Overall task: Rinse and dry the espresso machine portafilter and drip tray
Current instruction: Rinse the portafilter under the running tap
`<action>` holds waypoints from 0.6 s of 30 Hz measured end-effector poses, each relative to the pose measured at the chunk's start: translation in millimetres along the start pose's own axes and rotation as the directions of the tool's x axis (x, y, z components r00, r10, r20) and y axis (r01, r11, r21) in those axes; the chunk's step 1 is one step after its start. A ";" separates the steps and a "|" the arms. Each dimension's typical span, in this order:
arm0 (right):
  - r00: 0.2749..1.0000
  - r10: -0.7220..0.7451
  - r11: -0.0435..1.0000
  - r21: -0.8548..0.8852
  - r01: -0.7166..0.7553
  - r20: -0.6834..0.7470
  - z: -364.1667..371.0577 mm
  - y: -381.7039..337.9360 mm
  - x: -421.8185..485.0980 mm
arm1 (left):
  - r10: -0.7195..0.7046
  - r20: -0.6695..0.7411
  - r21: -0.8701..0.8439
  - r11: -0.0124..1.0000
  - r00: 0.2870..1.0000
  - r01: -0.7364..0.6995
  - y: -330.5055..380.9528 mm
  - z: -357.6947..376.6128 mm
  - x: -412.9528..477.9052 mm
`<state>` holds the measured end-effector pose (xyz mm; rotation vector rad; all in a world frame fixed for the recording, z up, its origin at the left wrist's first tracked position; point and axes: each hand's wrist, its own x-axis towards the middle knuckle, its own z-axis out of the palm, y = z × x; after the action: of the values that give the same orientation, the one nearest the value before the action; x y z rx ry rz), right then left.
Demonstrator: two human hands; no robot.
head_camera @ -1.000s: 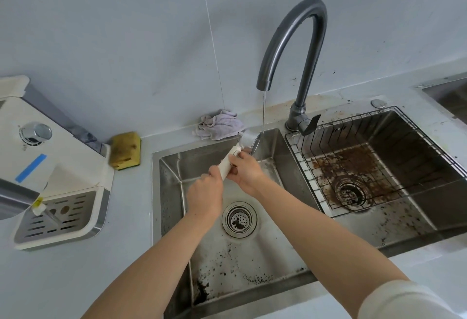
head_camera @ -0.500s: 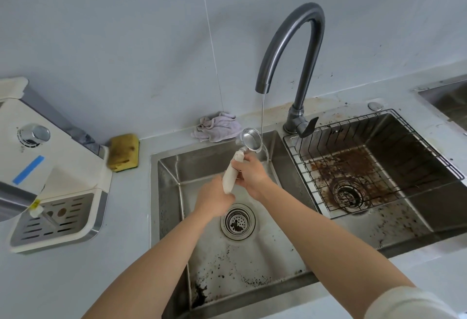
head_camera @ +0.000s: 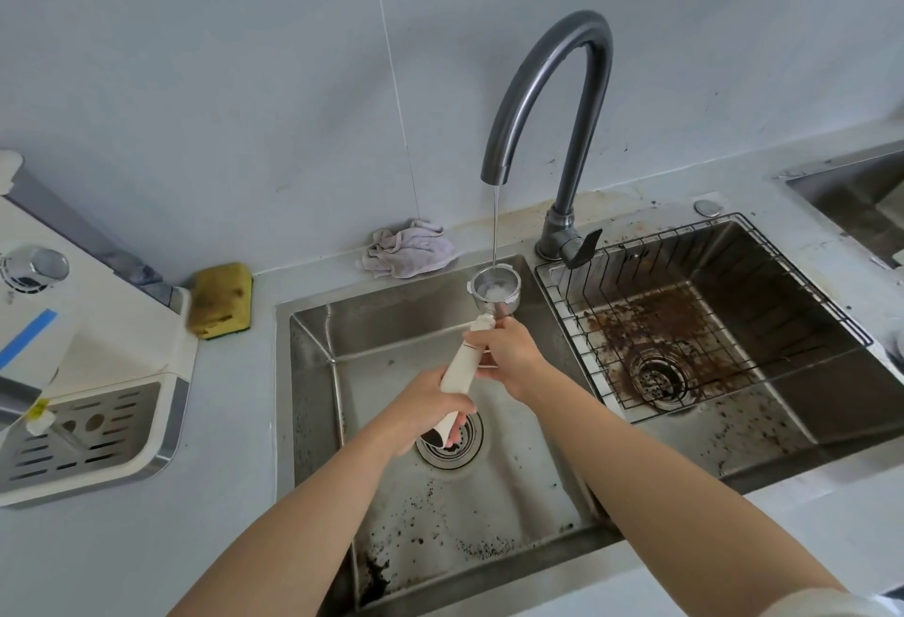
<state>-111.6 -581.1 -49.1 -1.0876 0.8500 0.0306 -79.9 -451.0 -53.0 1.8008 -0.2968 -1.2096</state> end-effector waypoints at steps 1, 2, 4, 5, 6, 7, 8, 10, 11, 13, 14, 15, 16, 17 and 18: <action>1.000 0.004 1.000 -0.004 -0.004 -0.011 -0.9 0.7 -0.3 | -0.008 0.018 0.001 1.000 1.000 0.008 -0.2 0.2 0.1; 1.000 0.006 1.000 -0.008 -0.006 -0.023 -1.3 1.3 -0.5 | -0.014 0.035 0.005 1.000 0.999 0.014 -0.4 0.5 0.2; 0.999 0.007 1.000 -0.019 -0.008 -0.045 -2.2 2.1 -1.5 | -0.021 0.064 0.015 1.000 0.998 0.020 -1.0 1.0 1.0; 0.998 0.004 1.000 -0.028 -0.005 -0.058 -2.6 2.2 -2.0 | -0.023 0.072 0.022 1.000 0.997 0.021 -1.3 1.2 1.4; 0.997 -0.005 0.999 -0.042 0.002 -0.072 -2.7 2.0 -2.2 | -0.024 0.079 0.032 0.999 0.997 0.022 -1.4 1.3 2.1; 0.996 -0.020 0.998 -0.059 0.015 -0.084 -2.8 2.0 -2.2 | -0.024 0.085 0.043 0.999 0.996 0.020 -1.5 1.2 2.6; 0.995 -0.039 0.997 -0.076 0.032 -0.092 -2.8 2.0 -2.2 | -0.022 0.092 0.058 0.998 0.996 0.017 -1.2 1.1 3.6; 0.991 -0.085 0.992 -0.100 0.074 -0.107 -3.1 2.0 -1.9 | -0.019 0.099 0.089 0.996 0.995 0.010 0.5 1.0 6.0; 0.987 -0.111 0.989 -0.113 0.098 -0.115 -3.7 1.7 -1.7 | -0.017 0.100 0.096 0.995 0.995 0.007 1.9 1.0 7.6; 0.978 -0.168 0.979 -0.141 0.150 -0.125 -5.0 1.0 -0.9 | 0.002 0.103 0.107 0.994 0.995 -0.013 4.8 1.1 11.0; 0.972 -0.196 0.972 -0.156 0.175 -0.130 -5.6 0.1 -0.4 | 0.018 0.102 0.113 0.993 0.995 -0.029 6.5 1.2 12.9; 0.965 -0.223 0.964 -0.176 0.198 -0.136 -6.3 -1.1 0.0 | 0.037 0.102 0.115 0.992 0.994 -0.049 8.5 1.5 14.5; 0.958 -0.250 0.955 -0.198 0.220 -0.142 -6.6 -2.7 0.5 | 0.057 0.100 0.114 0.991 0.993 -0.069 10.9 1.8 16.5; 0.951 -0.273 0.947 -0.215 0.239 -0.145 -6.7 -4.3 0.7 | 0.074 0.099 0.112 0.990 0.992 -0.085 13.2 2.0 18.1; 0.946 -0.290 0.941 -0.223 0.254 -0.145 -6.7 -6.0 1.1 | 0.085 0.097 0.110 0.989 0.992 -0.096 15.7 2.4 19.8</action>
<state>-112.3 -589.7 -46.4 -1.4083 0.8596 -0.2202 -67.9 -473.4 -52.9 1.8111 -0.5045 -1.2345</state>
